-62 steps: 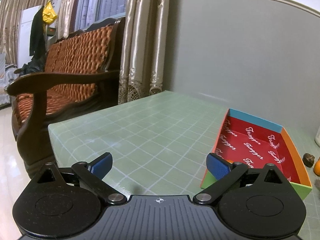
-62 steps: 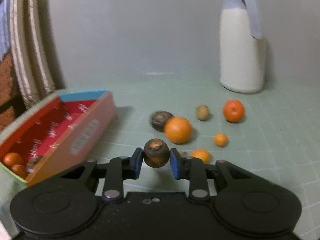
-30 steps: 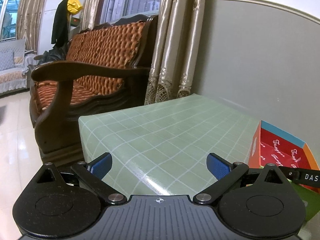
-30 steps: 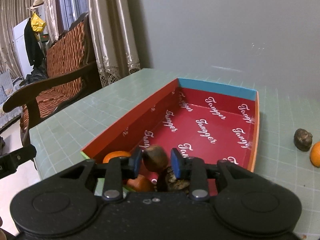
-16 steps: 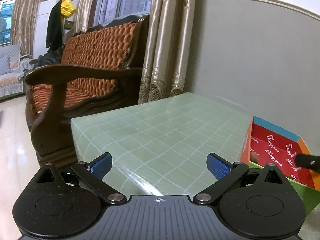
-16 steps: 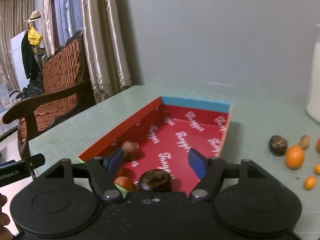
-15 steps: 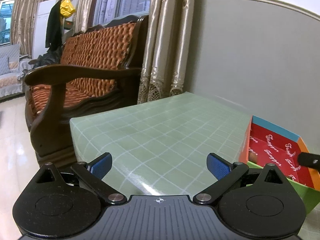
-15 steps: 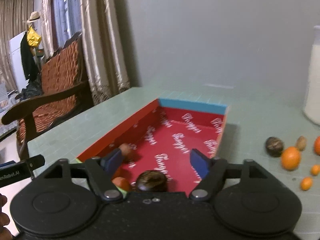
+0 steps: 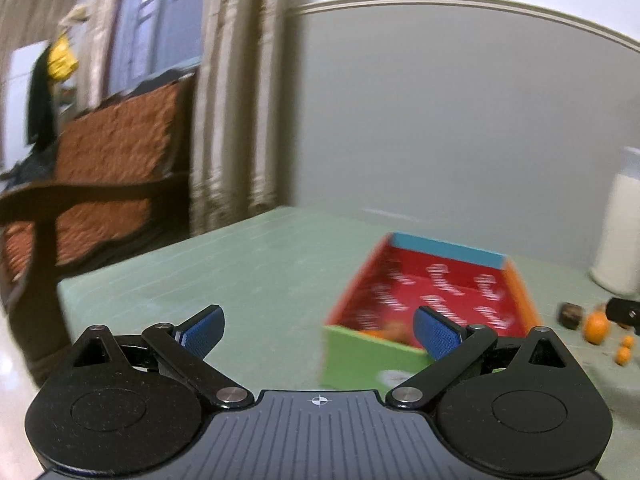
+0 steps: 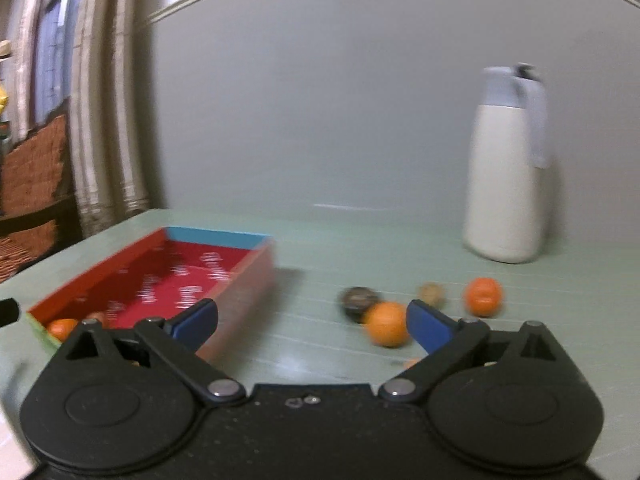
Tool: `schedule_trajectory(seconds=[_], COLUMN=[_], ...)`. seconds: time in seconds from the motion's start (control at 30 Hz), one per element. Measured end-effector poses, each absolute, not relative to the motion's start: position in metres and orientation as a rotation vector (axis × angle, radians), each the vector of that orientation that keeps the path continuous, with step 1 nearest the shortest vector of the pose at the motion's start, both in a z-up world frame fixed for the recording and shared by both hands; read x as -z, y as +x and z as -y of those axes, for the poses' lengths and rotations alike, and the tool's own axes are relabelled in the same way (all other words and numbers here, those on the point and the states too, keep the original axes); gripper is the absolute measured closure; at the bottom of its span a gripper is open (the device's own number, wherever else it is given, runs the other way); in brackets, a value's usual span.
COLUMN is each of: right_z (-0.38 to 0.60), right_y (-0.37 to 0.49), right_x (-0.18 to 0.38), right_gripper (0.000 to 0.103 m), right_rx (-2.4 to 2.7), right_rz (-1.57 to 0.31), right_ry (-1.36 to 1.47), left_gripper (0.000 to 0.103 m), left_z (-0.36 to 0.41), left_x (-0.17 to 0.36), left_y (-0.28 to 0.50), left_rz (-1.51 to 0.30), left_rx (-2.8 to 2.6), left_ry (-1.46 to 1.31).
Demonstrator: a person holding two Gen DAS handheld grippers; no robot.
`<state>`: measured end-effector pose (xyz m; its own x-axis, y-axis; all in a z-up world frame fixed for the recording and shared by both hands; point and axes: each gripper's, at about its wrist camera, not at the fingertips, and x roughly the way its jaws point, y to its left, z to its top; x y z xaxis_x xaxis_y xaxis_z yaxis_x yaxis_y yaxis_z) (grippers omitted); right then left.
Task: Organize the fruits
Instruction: 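Move the left tool to the small tangerine and close on it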
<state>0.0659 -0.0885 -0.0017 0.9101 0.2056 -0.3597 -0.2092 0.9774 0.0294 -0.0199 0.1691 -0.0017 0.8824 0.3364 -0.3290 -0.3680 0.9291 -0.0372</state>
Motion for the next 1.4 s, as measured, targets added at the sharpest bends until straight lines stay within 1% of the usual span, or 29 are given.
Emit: schedule_trajectory(seconds=[0.23,0.57,0.9,1.0,1.03,1.17,1.2,1.23,1.3,1.4], right_z=[0.150,0.214,0.244,0.250,0.253,0.264,0.267,0.270,0.277,0.287], right_y=[0.064,0.051,0.032,0.030,0.030,0.028,0.027,0.027,0.025,0.022], right_x=[0.015,0.027,0.030,0.030,0.029,0.028,0.028,0.028,0.027,0.026], right_gripper=[0.002,0.000,0.000,0.000,0.000,0.000,0.000,0.000,0.000,0.000], right_rx=[-0.022,0.175,0.210,0.213,0.217,0.230,0.237,0.245,0.255,0.262], right_rz=[-0.376,-0.389,-0.382,-0.380,-0.378,-0.378,-0.377,-0.376,-0.374,-0.368], right_ry=[0.050,0.123,0.154,0.157,0.160,0.184,0.190,0.195,0.214,0.252], left_gripper=[0.003,0.003,0.004,0.022,0.025,0.028,0.033,0.042,0.053,0.054], left_z=[-0.106,-0.041,0.017,0.035,0.043,0.065,0.069,0.074,0.079,0.082], left_x=[-0.004,-0.009,-0.005,0.002,0.006,0.017,0.019,0.022,0.026,0.031], left_y=[-0.003,0.019,0.071,0.085,0.089,0.099,0.101,0.104,0.111,0.118], left_rz=[-0.319,-0.335,-0.444,-0.491,-0.507,-0.542,-0.551,-0.562,-0.594,-0.629], left_rx=[-0.213,-0.058,0.052,0.107,0.122,0.147,0.155,0.164,0.178,0.182], left_ry=[-0.001,0.051,0.041,0.030,0.038,0.052,0.053,0.058,0.059,0.040])
